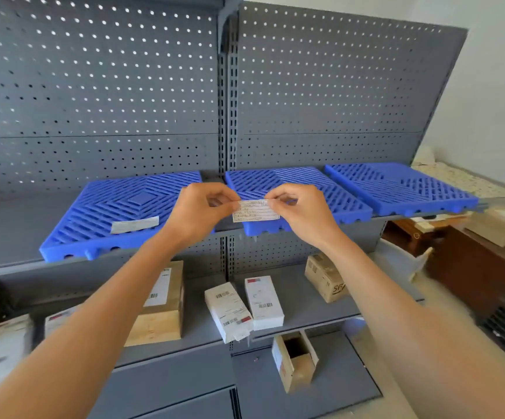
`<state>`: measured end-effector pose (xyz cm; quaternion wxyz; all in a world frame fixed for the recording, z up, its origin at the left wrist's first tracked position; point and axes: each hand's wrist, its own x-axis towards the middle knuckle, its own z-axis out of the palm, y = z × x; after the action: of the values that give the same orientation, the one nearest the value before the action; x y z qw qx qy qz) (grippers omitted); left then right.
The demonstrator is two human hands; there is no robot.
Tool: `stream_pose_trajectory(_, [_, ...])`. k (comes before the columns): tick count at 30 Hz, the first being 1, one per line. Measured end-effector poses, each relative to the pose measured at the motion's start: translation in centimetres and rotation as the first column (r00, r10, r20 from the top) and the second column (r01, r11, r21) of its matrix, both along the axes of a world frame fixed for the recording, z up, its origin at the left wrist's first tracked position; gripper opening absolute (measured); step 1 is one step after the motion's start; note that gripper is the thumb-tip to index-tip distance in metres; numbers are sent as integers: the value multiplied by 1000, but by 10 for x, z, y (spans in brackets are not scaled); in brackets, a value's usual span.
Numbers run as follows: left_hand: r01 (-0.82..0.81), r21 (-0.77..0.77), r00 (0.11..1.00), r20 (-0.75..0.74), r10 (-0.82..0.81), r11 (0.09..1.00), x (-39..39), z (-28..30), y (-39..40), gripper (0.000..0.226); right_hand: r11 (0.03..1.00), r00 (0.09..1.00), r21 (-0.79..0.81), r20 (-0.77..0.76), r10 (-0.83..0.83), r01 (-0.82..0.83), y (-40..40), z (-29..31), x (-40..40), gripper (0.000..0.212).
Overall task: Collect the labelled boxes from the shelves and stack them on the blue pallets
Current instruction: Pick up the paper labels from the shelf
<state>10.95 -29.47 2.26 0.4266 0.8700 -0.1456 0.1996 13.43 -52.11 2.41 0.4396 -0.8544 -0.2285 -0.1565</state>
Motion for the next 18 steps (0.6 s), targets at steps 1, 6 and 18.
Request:
stream_pose_trajectory(1, [18,-7,1000,-8,-19,1000,2,0,-18,4,1000,1000,3,3,-14,14,-19,0,-2,9])
stream_pose_trajectory(6, [109,-13,994,-25,-109,994,8,-2,-104,2,996,996,29,0,-86,86,-105,-7,-11,10])
stream_pose_trajectory(18, [243,4,969,-44,-243,970,45,-18,-249,4,964,964,35,-15,-265,265,-252,-22,-6,9])
